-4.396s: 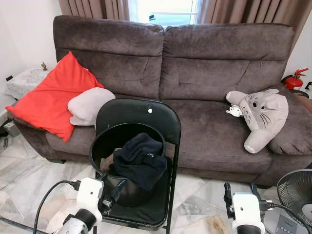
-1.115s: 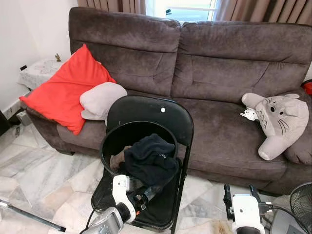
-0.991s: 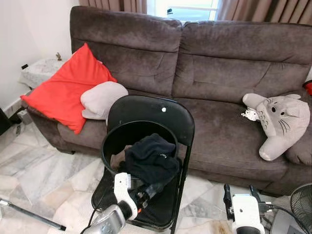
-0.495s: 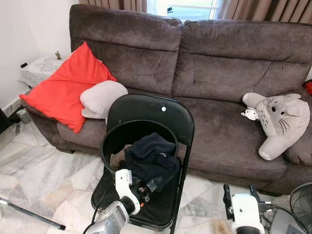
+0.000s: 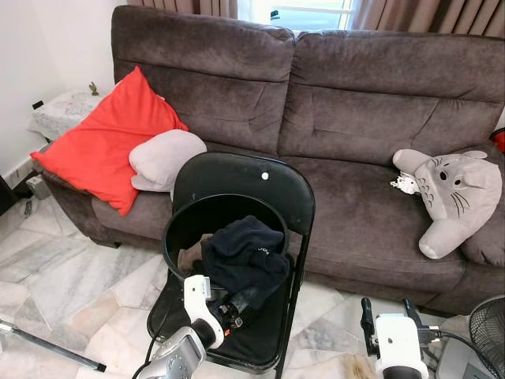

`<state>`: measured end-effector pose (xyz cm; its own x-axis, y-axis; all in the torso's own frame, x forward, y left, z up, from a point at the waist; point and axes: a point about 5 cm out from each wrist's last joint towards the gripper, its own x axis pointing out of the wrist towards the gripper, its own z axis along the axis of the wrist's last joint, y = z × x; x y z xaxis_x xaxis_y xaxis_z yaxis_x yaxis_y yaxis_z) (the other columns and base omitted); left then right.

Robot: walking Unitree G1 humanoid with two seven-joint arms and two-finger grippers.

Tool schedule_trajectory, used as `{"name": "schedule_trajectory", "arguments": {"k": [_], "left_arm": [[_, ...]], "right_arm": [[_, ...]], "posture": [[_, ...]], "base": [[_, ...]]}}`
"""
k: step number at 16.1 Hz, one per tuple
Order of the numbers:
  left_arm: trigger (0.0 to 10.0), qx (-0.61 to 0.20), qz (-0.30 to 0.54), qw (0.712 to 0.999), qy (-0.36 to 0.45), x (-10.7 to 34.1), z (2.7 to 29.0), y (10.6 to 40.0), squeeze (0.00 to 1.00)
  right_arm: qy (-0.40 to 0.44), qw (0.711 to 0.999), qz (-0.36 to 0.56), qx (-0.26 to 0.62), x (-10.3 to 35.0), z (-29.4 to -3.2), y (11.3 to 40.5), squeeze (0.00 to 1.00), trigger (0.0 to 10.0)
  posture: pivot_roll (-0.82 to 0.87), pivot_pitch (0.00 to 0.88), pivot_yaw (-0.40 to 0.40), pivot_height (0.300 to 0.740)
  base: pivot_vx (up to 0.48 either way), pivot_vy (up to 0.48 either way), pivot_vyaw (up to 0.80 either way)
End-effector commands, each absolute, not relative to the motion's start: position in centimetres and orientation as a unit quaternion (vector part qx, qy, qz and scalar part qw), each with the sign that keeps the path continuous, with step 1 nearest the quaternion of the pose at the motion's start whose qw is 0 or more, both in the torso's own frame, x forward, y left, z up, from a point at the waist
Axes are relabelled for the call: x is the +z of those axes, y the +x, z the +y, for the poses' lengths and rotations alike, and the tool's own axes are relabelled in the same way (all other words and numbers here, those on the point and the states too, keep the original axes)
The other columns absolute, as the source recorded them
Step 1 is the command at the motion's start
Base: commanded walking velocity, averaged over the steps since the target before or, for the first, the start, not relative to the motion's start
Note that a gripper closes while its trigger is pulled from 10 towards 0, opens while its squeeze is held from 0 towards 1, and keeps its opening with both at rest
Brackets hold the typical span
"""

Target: Hang hanger

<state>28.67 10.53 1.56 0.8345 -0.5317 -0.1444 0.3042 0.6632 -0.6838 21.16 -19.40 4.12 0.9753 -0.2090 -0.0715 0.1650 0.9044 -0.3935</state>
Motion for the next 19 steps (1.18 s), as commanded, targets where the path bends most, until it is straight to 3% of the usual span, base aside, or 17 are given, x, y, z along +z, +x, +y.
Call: {"name": "schedule_trajectory", "arguments": {"k": [1, 10, 19], "left_arm": [[0.0, -0.235, 0.171, 0.896, -0.335, 1.5, 10.7, 28.7, 0.0], [0.0, -0.297, 0.173, 0.888, -0.304, 1.8, 11.8, 28.0, 0.0], [0.0, -0.298, 0.07, 0.877, -0.369, 6.8, 12.3, 29.8, 0.0]], "right_arm": [[-0.197, 0.974, 0.059, -0.093, 4.1, -19.4, 21.2, 0.0, 10.0], [-0.197, 0.975, 0.061, -0.089, 4.0, -19.3, 21.4, 0.0, 10.0], [-0.194, 0.975, 0.054, -0.089, 4.1, -19.2, 21.7, 0.0, 10.0]], "posture": [[-0.08, 0.05, -0.006, 0.74], [-0.07, 0.047, -0.009, 0.74], [-0.06, 0.024, 0.0, 0.74]], "base": [[0.0, 0.0, 0.0], [0.0, 0.0, 0.0], [0.0, 0.0, 0.0]]}}
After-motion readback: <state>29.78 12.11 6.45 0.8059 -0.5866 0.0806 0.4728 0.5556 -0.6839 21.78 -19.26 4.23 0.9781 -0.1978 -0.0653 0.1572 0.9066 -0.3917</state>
